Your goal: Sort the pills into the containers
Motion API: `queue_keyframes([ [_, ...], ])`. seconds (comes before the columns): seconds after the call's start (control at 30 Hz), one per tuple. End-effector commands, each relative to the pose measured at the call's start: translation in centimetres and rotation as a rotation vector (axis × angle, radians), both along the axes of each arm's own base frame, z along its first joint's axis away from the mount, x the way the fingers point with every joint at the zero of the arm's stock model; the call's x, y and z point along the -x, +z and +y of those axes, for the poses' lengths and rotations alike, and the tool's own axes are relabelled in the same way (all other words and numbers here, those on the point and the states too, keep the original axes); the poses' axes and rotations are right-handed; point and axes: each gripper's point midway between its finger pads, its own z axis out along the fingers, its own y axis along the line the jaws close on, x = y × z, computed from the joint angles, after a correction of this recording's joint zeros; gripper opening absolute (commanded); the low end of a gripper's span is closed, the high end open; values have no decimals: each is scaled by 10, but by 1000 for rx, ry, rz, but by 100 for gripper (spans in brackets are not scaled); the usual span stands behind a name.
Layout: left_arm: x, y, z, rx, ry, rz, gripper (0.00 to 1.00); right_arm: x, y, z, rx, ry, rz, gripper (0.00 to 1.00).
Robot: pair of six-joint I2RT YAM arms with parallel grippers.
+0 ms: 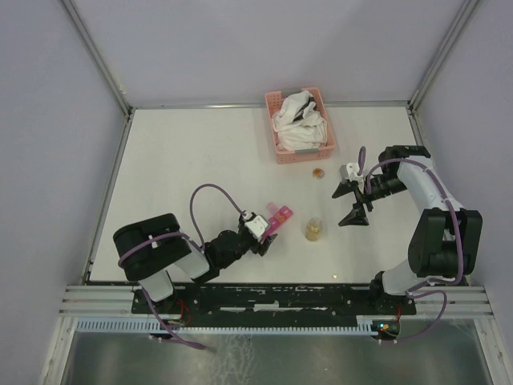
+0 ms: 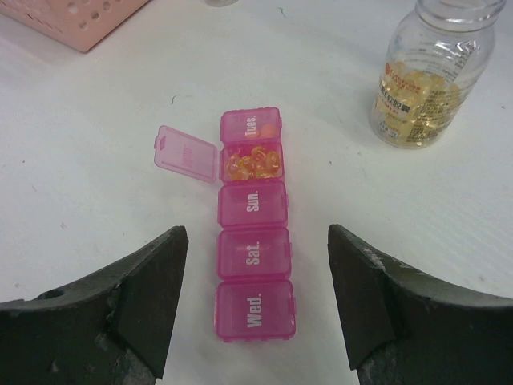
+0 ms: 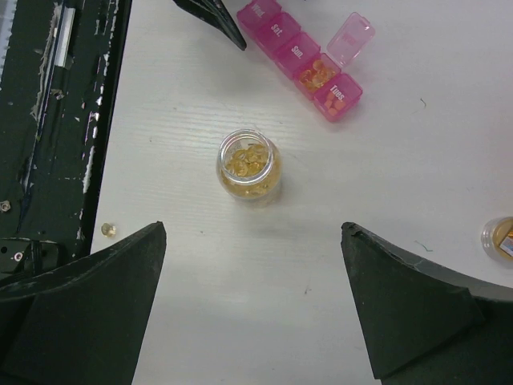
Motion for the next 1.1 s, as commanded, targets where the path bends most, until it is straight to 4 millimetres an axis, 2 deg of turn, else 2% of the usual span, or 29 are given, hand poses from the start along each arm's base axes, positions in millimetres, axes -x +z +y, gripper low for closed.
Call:
queue_keyframes([
  [0.0, -1, 15, -11, 48, -16, 22, 78, -12, 10, 3, 2, -4, -42, 99],
  [0.3, -12, 2, -5, 10, 11, 41, 81, -11, 8, 7, 13, 9, -42, 99],
  [0.5, -18, 0, -11, 20, 1, 47, 80, -13, 8, 8, 25, 8, -47, 99],
  [0.7, -22, -11, -10, 5, 13, 67, 66, -13, 7, 10, 27, 15, -42, 99],
  [0.93, -24, -16, -6, -16, -12, 72, 58, -14, 6, 13, 32, 26, -42, 99],
  [1.07, -22, -17, -5, -24, -48, 71, 54, -23, 10, 18, 19, 30, -40, 99],
])
